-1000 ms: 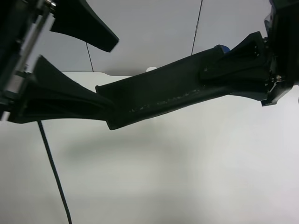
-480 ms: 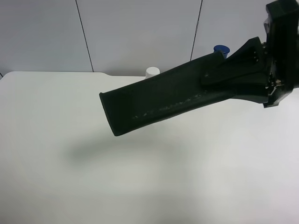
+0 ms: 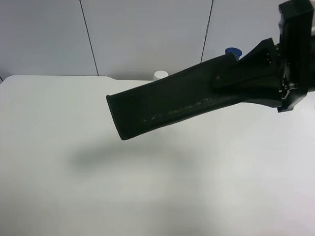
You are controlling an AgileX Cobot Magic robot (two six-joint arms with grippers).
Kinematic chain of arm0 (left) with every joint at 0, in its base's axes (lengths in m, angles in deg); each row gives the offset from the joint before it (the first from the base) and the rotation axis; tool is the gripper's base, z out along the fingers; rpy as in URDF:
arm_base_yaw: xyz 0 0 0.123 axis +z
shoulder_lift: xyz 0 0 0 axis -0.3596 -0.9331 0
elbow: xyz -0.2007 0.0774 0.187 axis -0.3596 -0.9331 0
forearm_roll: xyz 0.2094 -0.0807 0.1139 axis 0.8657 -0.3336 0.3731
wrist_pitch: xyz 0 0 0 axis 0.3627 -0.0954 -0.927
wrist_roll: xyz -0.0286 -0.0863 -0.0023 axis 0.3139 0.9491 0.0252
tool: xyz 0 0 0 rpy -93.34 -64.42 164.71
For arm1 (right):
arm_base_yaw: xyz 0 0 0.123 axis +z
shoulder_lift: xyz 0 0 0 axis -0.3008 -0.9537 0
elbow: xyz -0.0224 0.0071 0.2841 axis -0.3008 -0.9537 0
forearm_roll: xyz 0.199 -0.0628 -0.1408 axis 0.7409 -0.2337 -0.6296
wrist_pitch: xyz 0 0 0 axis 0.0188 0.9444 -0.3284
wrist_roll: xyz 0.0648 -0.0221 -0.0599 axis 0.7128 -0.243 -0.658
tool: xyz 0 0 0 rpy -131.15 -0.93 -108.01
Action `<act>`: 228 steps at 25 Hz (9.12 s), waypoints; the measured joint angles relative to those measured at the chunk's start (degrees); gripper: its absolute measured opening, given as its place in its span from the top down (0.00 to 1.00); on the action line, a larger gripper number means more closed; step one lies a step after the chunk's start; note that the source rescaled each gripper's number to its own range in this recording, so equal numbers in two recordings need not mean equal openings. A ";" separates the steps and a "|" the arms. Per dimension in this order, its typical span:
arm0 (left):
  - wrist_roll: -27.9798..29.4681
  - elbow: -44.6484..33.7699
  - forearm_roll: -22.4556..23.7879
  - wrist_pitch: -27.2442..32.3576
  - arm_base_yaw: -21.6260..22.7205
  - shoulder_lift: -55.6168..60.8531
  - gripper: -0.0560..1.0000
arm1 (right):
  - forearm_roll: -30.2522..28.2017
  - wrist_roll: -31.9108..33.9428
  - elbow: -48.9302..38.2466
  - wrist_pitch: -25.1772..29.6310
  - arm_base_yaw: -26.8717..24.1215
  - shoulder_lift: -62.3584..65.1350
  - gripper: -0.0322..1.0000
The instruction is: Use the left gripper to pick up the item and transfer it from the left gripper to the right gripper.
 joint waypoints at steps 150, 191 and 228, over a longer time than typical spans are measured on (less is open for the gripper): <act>2.52 -9.60 0.15 -9.12 31.09 18.14 0.00 | -56.10 22.71 30.17 4.84 0.00 22.84 0.00; 2.52 -9.60 0.15 -9.12 31.09 18.14 0.00 | -65.98 23.51 -14.35 -3.81 0.00 63.45 0.00; 2.52 -9.60 0.09 -9.12 44.51 18.14 0.00 | -65.98 23.57 -14.35 -3.85 0.00 63.45 0.00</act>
